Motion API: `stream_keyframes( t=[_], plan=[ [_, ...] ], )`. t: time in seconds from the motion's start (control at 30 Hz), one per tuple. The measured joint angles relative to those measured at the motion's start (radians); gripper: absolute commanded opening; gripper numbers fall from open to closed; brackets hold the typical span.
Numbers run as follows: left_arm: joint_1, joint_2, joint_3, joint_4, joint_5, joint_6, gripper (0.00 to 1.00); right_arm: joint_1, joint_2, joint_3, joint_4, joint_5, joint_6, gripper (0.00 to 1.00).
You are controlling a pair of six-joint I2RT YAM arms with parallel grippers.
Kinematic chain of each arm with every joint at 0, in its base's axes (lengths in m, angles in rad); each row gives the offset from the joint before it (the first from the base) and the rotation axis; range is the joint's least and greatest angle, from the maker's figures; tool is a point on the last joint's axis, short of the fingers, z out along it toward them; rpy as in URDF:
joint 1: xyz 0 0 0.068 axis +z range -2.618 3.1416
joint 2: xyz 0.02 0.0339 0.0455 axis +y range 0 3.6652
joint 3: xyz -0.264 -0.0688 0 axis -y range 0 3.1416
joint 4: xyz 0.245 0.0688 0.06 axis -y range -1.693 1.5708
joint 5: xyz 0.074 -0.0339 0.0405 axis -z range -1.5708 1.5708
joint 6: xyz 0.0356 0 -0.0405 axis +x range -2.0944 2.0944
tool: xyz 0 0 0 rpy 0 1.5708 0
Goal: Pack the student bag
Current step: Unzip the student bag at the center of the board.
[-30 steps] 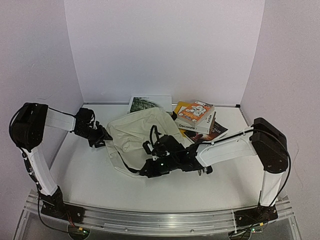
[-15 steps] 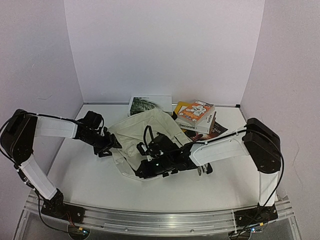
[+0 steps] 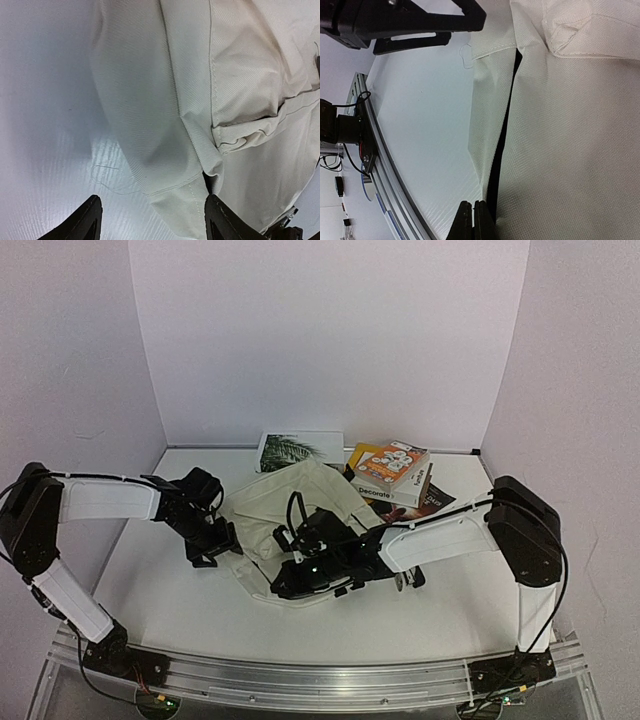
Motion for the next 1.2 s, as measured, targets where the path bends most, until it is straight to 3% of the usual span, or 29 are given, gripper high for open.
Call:
stream_keyframes(
  t=[0.17, 0.33, 0.7, 0.83, 0.87, 1.1, 1.2],
  plan=[
    [-0.025, -0.056, 0.014, -0.072, -0.060, -0.001, 0.70, 0.002, 0.000, 0.000, 0.000, 0.001, 0.000, 0.00],
    [-0.068, -0.064, 0.041, -0.028, -0.006, -0.032, 0.73, 0.002, -0.001, -0.006, 0.002, 0.009, 0.001, 0.00],
    [-0.102, 0.175, 0.099, 0.085, 0.181, -0.074, 0.73, 0.003, -0.056, -0.079, 0.008, 0.045, 0.013, 0.00],
    [-0.100, 0.220, 0.125, 0.069, 0.190, -0.059, 0.58, 0.008, -0.056, -0.083, 0.008, 0.051, 0.012, 0.00],
    [-0.100, 0.227, 0.133, 0.062, 0.188, -0.053, 0.47, 0.008, -0.056, -0.083, 0.008, 0.053, 0.012, 0.00],
    [-0.101, 0.266, 0.170, 0.011, 0.154, -0.008, 0.12, 0.015, -0.062, -0.096, 0.008, 0.082, 0.011, 0.00],
    [-0.103, 0.269, 0.176, 0.010, 0.146, 0.004, 0.06, 0.023, -0.077, -0.110, -0.001, 0.121, 0.007, 0.00]
  ],
)
